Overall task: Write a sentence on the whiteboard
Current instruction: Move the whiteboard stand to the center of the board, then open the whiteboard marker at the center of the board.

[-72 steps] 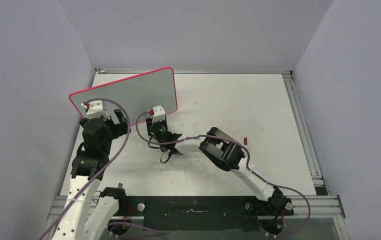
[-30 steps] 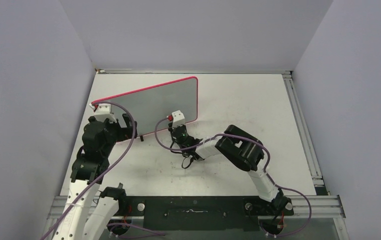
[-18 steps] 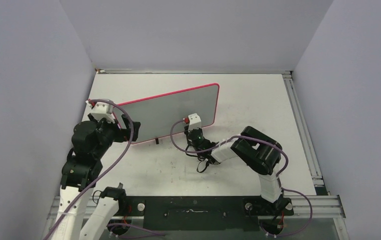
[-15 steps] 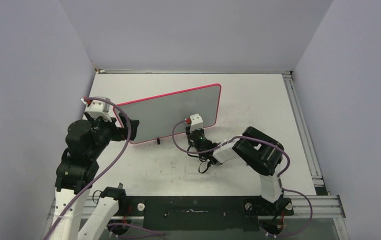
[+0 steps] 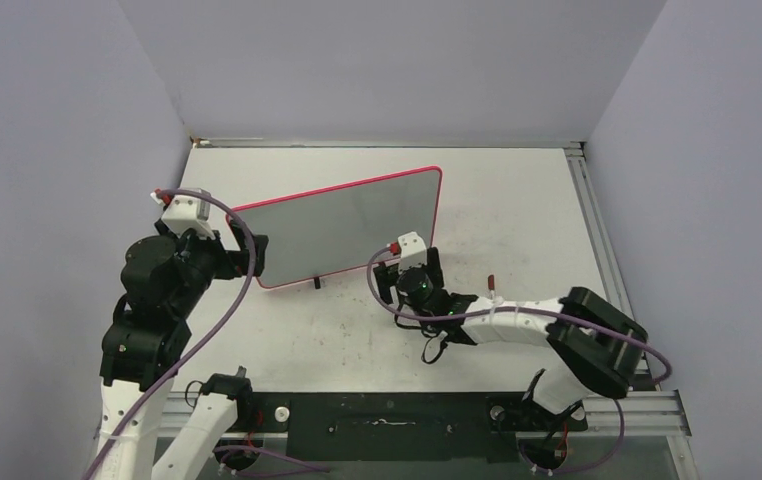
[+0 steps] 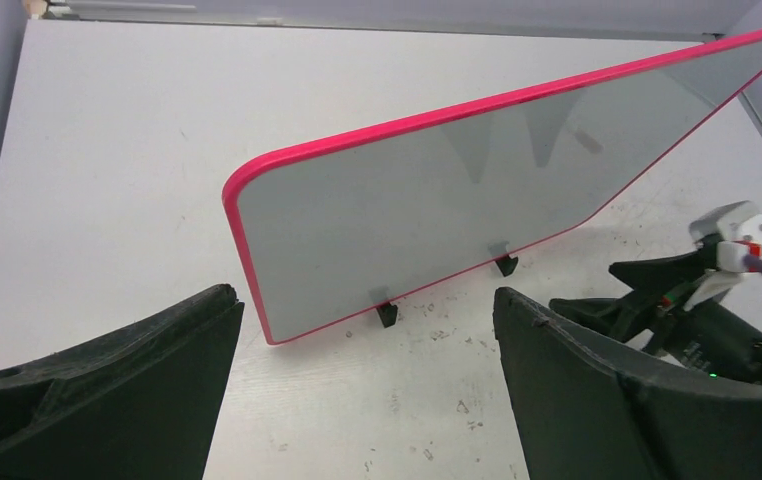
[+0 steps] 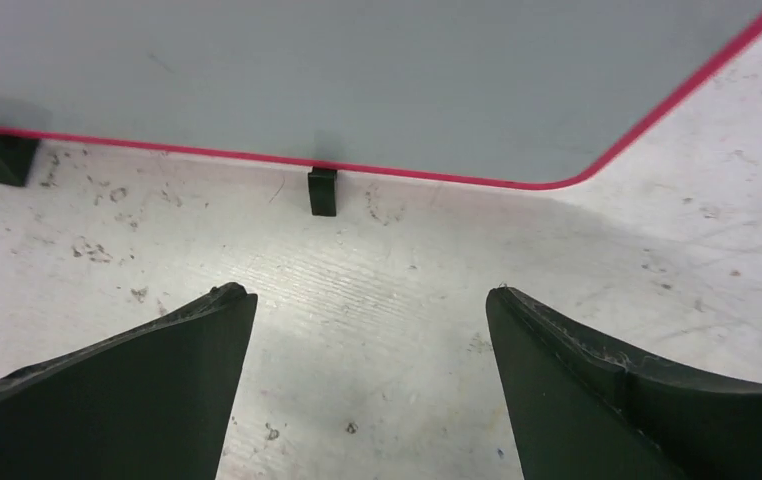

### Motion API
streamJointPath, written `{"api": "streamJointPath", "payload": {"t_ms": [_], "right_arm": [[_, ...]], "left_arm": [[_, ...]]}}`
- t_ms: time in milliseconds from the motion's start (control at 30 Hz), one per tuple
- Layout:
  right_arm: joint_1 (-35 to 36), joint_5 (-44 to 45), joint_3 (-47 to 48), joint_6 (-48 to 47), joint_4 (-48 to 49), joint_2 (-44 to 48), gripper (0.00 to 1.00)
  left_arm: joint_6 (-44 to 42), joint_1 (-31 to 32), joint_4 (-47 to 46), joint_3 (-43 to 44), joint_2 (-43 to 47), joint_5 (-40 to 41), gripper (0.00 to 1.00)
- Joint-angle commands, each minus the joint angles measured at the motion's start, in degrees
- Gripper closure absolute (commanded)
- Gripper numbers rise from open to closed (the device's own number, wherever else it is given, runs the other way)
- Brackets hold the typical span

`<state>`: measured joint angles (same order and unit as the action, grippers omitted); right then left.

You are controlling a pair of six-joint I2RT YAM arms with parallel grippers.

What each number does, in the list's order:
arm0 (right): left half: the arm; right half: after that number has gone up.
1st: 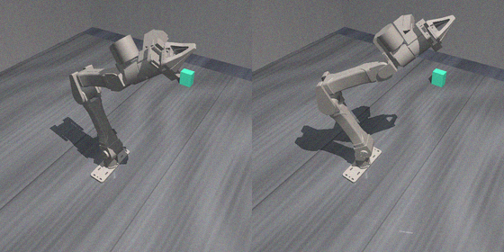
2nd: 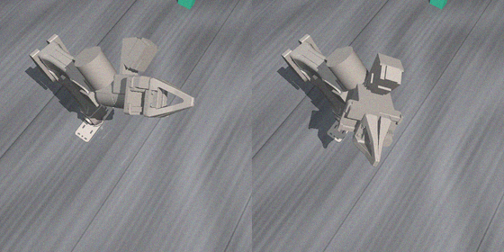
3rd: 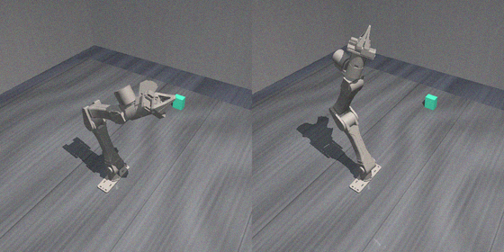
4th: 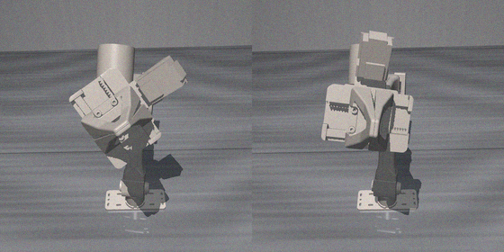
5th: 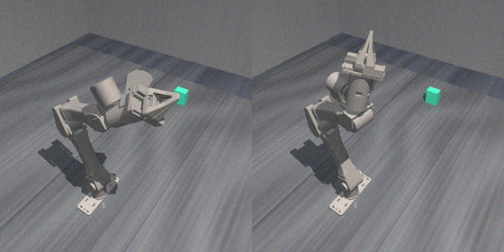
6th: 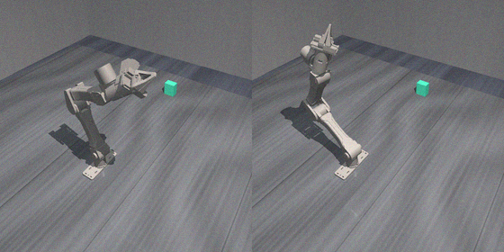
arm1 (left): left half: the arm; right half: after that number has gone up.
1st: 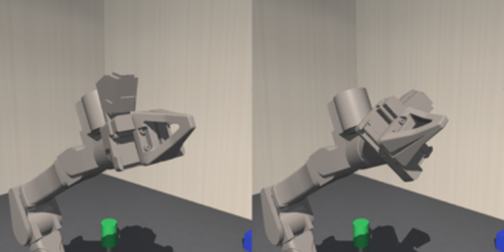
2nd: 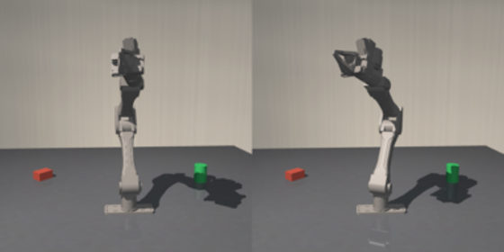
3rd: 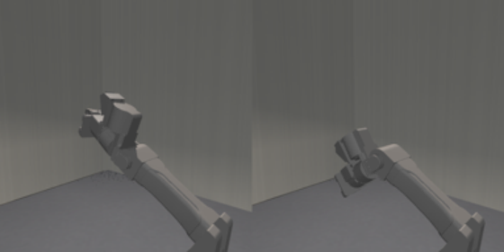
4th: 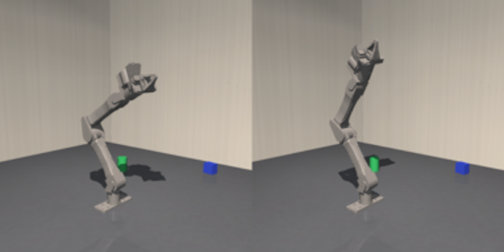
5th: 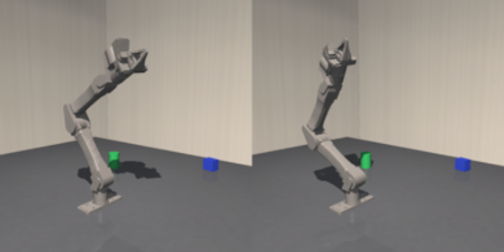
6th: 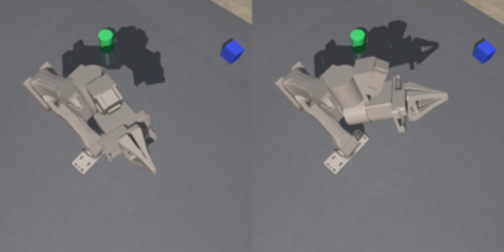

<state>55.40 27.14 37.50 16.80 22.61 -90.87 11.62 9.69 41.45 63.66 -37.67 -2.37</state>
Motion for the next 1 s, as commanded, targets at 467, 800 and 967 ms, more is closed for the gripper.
{"api": "streamJointPath", "payload": {"t_ms": [467,800,967], "right_arm": [[-30.41,-9.84,3.26,14.2,-51.35,22.93,0.21],[-39.73,-18.53,0.32,12.41,-48.55,18.67,0.3],[-39.78,-19.46,0.05,12.32,-47.64,17.13,0.36]], "left_arm": [[-1.16,0.06,-10.16,-7.41,2.96,-0.91,0.04],[-1.05,0.06,-8.82,-7.44,2.09,-7.95,0.04],[-3.17,0.06,-9.01,-8.69,1.41,-11.67,0.04]]}}
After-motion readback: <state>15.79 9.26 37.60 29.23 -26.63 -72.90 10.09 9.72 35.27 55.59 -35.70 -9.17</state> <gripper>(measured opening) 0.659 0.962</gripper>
